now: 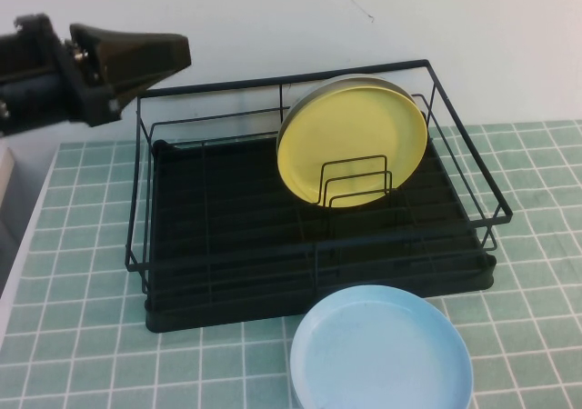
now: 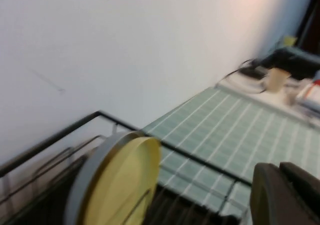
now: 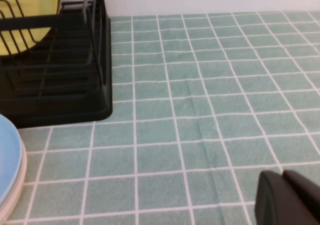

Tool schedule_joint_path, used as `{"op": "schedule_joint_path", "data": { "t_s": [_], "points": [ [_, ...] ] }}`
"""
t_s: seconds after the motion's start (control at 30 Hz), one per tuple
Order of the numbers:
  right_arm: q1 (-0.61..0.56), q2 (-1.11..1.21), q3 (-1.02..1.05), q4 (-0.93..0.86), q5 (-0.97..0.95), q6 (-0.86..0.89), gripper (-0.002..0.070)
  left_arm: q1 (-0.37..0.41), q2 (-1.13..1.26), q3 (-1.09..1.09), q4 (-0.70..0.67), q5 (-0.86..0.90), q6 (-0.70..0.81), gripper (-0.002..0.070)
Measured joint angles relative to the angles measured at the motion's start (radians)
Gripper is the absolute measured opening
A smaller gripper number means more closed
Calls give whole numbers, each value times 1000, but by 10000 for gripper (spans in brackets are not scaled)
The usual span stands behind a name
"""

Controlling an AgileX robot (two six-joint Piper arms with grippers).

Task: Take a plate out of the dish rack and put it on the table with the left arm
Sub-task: Grasp the plate from the shelf

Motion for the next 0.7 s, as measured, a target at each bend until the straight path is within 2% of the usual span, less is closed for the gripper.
{"op": "schedule_joint_path", "data": {
  "t_s": [0.07, 0.2, 0.3, 0.53, 0.6, 0.7],
  "points": [
    [0, 0, 0, 0, 0, 0, -1, -30, 2, -55, 111, -105, -32, -3],
    [0, 0, 0, 0, 0, 0, -1, -137, 8, -142, 428, -324, -167, -3],
    [0, 0, 0, 0, 0, 0, -1, -222, 28, -180, 547, -418, -225, -3],
    [0, 0, 0, 0, 0, 0, -1, -372, 143, -197, 590, -628, -222, 15],
    [0, 0, 0, 0, 0, 0, -1, -398, 186, -197, 580, -678, -199, 53],
    [0, 0, 0, 0, 0, 0, -1, -439, 245, -199, 549, -761, -150, 162]
  ]
}}
